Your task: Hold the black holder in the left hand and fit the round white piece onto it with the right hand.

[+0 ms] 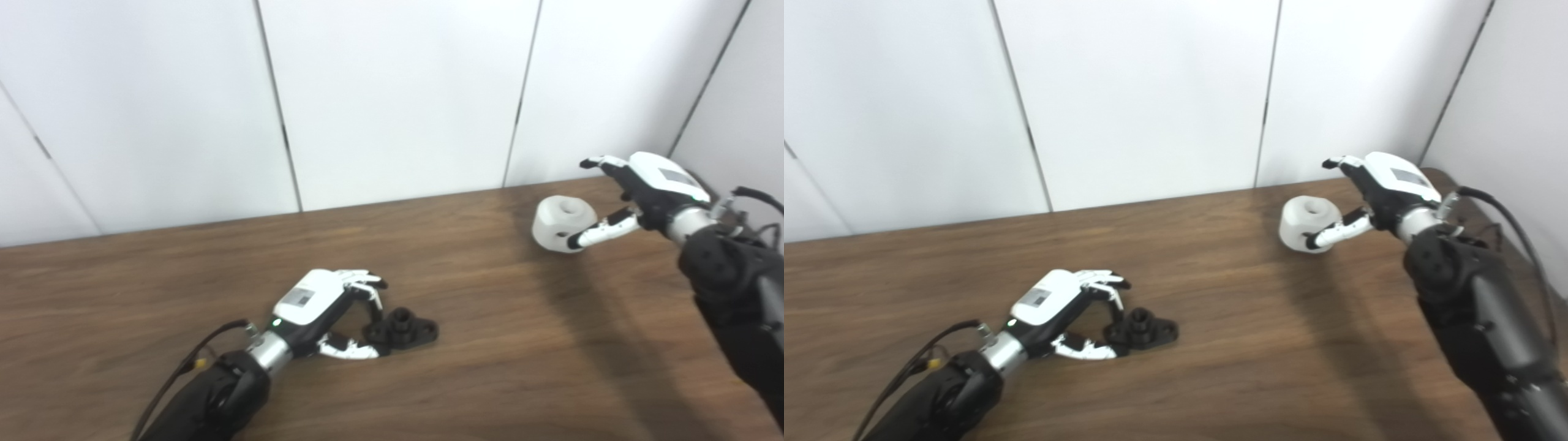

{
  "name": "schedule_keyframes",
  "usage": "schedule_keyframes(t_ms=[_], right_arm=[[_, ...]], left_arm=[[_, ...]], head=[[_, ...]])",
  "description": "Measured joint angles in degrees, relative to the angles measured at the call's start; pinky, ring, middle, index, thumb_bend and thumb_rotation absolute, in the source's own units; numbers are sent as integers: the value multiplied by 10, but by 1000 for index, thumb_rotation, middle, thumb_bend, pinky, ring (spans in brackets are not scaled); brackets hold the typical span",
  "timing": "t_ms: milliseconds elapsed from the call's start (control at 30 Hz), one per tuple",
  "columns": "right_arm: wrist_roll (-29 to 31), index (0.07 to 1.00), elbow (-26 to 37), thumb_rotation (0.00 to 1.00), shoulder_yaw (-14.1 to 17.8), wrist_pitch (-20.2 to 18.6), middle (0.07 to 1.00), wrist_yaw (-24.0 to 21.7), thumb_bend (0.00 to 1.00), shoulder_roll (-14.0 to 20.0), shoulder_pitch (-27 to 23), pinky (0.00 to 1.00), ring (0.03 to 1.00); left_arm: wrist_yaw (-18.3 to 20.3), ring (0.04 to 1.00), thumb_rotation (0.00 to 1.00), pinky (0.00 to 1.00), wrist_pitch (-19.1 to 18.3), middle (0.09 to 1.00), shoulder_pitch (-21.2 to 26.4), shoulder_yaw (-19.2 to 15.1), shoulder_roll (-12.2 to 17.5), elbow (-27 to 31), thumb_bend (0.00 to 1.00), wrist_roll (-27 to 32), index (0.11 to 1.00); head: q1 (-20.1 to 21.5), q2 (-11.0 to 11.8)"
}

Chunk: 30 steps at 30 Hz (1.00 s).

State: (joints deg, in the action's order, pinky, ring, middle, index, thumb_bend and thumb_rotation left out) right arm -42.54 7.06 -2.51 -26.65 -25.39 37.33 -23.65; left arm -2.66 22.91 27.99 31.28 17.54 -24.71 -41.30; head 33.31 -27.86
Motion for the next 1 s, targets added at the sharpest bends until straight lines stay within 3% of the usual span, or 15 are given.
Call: schedule_keyframes(t_ms=[500,1000], right_arm=[[4,872,-101,311,-27,1,932,2,904,-1,-35,763,885],[14,870,-177,287,-55,3,931,33,892,-9,-62,808,900]], left_arm=[[2,856,57,840,1,812,0,0,2,0,524,0,484],[-4,858,57,838,5,816,1,1,2,-5,524,0,484]], head=[[-7,6],[-13,8]])
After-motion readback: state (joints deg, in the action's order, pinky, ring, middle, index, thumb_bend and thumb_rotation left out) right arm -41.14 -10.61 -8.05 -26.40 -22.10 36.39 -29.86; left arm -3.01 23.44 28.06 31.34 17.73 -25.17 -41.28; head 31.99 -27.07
